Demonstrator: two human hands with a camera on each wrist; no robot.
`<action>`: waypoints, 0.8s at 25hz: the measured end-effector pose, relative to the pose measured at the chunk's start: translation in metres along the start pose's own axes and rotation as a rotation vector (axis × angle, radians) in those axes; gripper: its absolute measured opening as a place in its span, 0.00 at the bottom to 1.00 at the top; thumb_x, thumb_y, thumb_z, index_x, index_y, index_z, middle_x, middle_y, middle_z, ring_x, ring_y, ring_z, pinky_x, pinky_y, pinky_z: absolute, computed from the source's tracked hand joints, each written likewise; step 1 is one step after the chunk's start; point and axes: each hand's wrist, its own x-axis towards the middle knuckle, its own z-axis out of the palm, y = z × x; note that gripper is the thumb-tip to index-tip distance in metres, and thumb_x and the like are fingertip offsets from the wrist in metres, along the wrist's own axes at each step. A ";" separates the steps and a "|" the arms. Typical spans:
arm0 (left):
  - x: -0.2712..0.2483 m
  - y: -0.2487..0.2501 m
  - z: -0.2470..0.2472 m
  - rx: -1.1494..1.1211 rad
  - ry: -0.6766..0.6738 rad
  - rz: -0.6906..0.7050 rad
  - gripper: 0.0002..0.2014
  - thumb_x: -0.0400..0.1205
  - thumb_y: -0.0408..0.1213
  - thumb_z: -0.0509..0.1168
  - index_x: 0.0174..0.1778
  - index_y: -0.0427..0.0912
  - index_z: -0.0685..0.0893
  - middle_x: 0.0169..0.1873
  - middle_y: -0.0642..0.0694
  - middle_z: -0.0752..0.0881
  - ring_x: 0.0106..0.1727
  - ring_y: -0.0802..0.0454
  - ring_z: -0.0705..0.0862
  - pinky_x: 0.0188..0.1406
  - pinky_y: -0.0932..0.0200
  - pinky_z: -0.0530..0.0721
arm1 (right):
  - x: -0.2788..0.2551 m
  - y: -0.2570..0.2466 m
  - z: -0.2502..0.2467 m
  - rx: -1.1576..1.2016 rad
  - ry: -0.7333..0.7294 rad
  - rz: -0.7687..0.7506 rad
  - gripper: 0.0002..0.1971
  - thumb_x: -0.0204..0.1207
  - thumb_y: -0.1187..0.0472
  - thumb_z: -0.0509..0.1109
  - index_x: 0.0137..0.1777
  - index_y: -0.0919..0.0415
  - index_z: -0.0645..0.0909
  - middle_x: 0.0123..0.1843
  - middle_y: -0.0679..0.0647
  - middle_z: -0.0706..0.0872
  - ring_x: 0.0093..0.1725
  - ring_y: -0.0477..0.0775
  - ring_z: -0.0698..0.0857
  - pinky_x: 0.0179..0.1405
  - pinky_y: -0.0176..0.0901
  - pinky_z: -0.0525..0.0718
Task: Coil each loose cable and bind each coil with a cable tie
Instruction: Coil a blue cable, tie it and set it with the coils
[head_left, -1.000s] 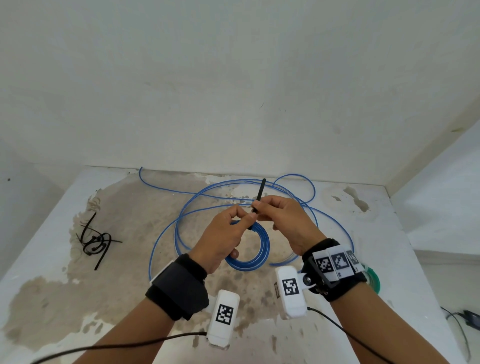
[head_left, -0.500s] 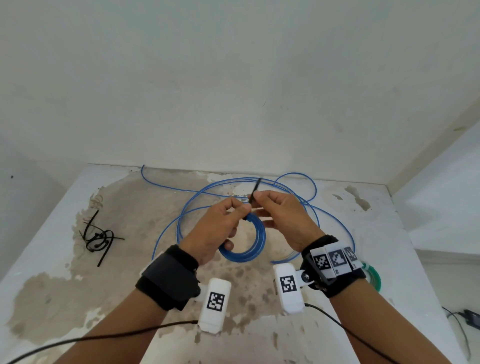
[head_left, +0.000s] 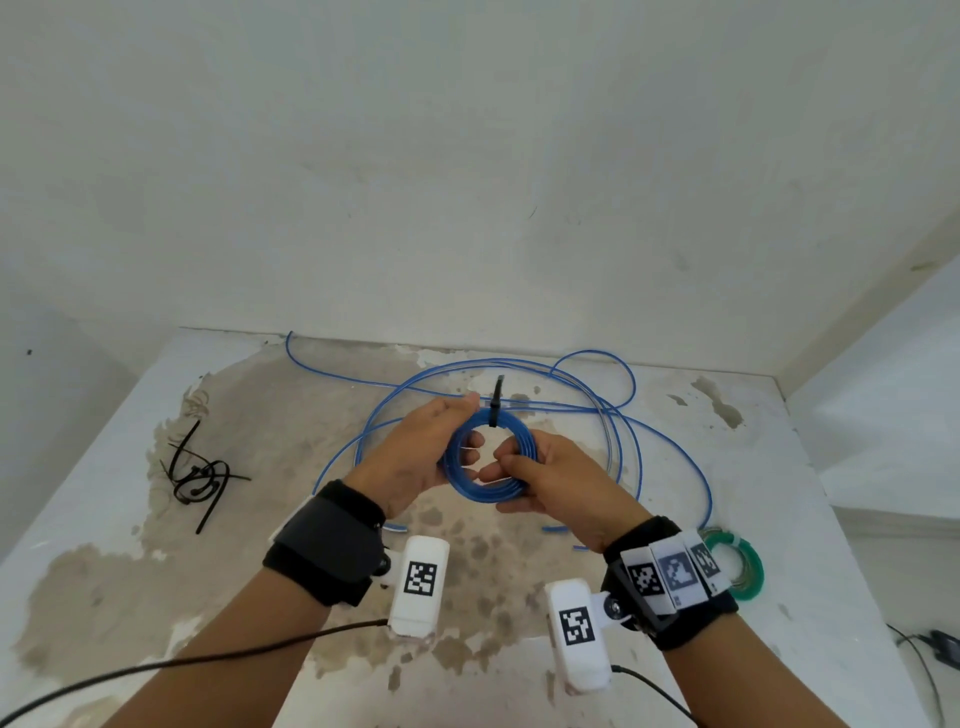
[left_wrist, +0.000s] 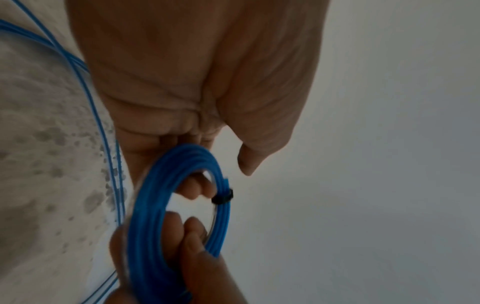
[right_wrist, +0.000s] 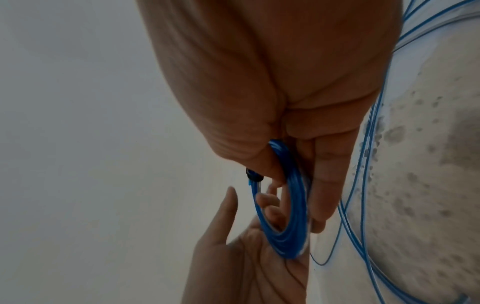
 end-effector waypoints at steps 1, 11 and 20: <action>-0.002 -0.001 -0.004 -0.001 -0.009 -0.021 0.16 0.86 0.50 0.65 0.60 0.42 0.86 0.40 0.47 0.90 0.40 0.52 0.88 0.46 0.55 0.87 | 0.000 0.000 -0.002 0.016 0.017 -0.007 0.05 0.88 0.67 0.63 0.54 0.62 0.80 0.51 0.60 0.94 0.47 0.52 0.93 0.45 0.44 0.91; -0.010 -0.007 -0.009 0.090 0.046 0.103 0.10 0.84 0.42 0.70 0.56 0.41 0.90 0.46 0.44 0.94 0.48 0.49 0.93 0.53 0.57 0.90 | 0.003 -0.002 -0.007 0.220 0.031 -0.007 0.12 0.89 0.56 0.63 0.62 0.61 0.84 0.49 0.55 0.93 0.49 0.53 0.93 0.44 0.43 0.91; -0.009 -0.006 -0.007 -0.027 -0.019 0.036 0.15 0.85 0.49 0.66 0.61 0.45 0.88 0.53 0.46 0.93 0.53 0.51 0.92 0.49 0.58 0.90 | 0.007 -0.001 -0.019 0.362 -0.015 0.020 0.12 0.87 0.59 0.66 0.63 0.64 0.84 0.48 0.55 0.93 0.43 0.49 0.93 0.40 0.38 0.92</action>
